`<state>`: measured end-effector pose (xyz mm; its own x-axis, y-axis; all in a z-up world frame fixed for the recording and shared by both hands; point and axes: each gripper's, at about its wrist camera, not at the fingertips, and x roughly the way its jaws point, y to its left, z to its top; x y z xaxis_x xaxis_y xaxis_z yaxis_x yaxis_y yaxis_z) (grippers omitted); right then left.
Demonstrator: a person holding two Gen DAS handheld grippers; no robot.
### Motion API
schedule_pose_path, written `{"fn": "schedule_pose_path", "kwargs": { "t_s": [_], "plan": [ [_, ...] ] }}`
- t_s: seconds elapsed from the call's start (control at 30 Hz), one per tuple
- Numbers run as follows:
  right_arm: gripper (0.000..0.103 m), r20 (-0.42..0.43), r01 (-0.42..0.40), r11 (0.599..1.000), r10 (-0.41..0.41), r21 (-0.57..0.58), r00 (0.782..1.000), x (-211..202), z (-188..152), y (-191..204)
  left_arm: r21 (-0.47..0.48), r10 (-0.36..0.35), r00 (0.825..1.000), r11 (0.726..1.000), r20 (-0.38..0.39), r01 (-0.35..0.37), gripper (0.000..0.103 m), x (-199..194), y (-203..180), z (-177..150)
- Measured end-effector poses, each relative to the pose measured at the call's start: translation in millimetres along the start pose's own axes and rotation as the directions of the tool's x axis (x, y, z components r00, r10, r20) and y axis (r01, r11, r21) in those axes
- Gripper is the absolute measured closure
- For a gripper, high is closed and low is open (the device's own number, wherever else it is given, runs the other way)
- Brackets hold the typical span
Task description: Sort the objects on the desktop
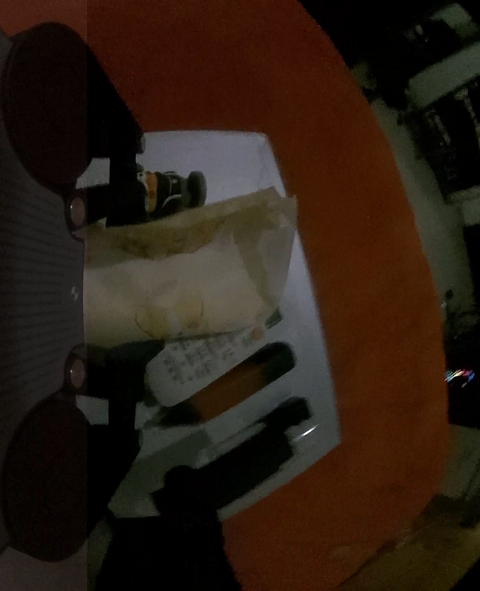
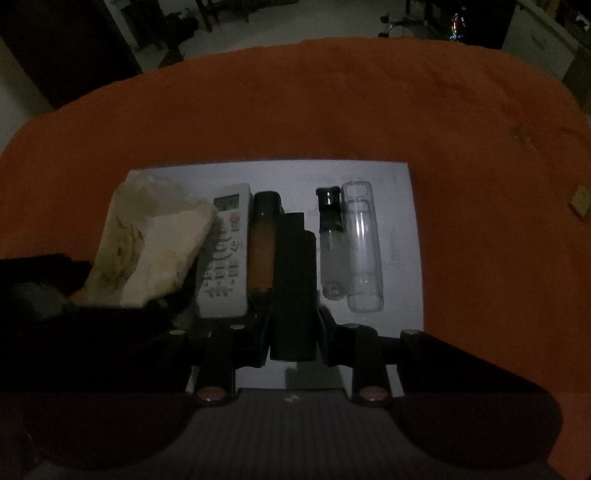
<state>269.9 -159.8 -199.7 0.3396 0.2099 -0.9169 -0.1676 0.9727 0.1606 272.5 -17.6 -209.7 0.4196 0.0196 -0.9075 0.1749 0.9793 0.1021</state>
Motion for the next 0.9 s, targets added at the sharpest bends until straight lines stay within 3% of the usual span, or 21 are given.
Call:
{"fn": "schedule_pose_path", "kwargs": {
  "t_s": [0.17,0.47,0.6,0.77,0.9],
  "plan": [
    [0.075,0.015,0.012,1.000,-0.012,-0.015,1.000,-3.2,-2.5,-2.1,-0.010,-0.030,0.998,0.999,0.054,0.031,0.086,-20.7,11.1,-3.2],
    [0.075,0.033,-0.009,1.000,0.010,-0.026,0.999,-15.9,-6.0,-2.5,-0.012,-0.089,0.982,0.996,0.165,0.092,0.087,-59.4,24.2,-7.0],
    [0.075,0.050,-0.047,0.998,0.049,-0.041,0.998,-32.8,-7.6,0.1,0.005,-0.089,0.969,0.996,0.230,0.090,0.087,-80.2,23.9,-12.1],
    [0.075,0.084,-0.104,0.993,0.108,-0.049,0.991,-66.9,-12.4,-1.9,-0.042,-0.134,0.953,0.988,0.272,0.151,0.087,-102.3,34.7,-17.4],
    [0.075,0.086,-0.144,0.988,0.149,-0.062,0.985,-93.8,-25.2,0.0,-0.094,-0.115,0.961,0.985,0.252,0.143,0.087,-121.0,41.4,-30.4]
  ]
}}
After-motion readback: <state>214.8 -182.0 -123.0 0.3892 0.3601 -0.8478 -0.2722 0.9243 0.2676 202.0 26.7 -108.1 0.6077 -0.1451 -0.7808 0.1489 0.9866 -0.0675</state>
